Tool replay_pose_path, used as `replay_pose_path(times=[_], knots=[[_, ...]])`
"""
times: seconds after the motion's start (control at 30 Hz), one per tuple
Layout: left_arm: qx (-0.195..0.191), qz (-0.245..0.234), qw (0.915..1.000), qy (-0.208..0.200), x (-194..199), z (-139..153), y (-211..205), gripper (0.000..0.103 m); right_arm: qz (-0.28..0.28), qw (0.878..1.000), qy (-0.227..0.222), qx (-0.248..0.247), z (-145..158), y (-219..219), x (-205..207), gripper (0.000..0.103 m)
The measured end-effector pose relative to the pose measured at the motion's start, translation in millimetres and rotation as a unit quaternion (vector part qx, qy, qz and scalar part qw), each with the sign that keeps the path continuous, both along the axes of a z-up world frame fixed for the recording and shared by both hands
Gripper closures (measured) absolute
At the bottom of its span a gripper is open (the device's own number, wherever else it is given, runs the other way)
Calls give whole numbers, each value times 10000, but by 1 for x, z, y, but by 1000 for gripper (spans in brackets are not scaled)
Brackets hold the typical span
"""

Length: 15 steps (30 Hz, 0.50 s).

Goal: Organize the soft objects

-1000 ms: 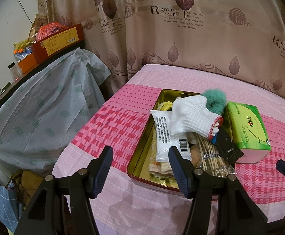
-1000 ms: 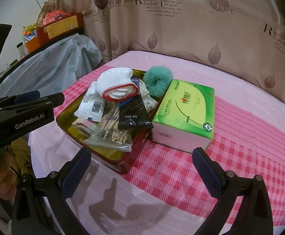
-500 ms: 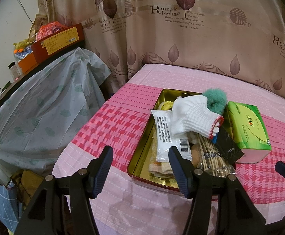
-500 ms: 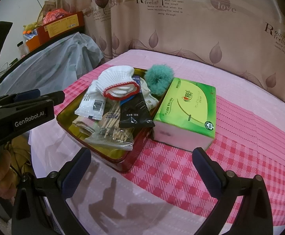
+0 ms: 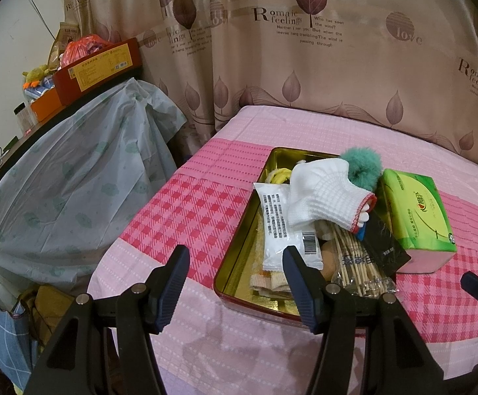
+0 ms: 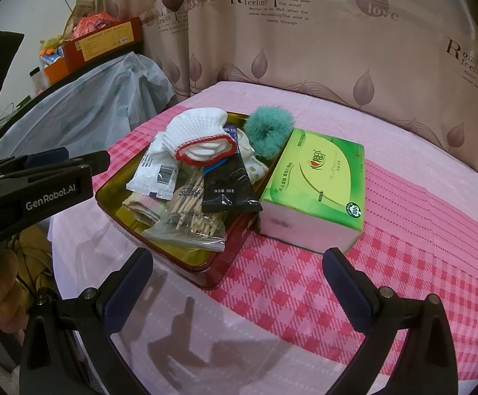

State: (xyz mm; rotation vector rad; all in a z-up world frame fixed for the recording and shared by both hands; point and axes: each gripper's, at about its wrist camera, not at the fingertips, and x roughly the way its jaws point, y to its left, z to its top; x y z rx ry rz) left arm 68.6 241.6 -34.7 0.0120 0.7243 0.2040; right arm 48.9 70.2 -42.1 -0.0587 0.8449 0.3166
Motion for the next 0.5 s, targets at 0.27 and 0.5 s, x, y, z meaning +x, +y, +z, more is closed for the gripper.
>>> replay_pose_path(times=[0.27, 0.5], knots=[[-30, -46, 10000, -25, -2, -3, 1, 43, 17, 10000, 10, -5, -1, 1, -1, 1], [-32, -53, 10000, -58, -4, -3, 2, 43, 9, 10000, 1, -11, 0, 1, -1, 1]])
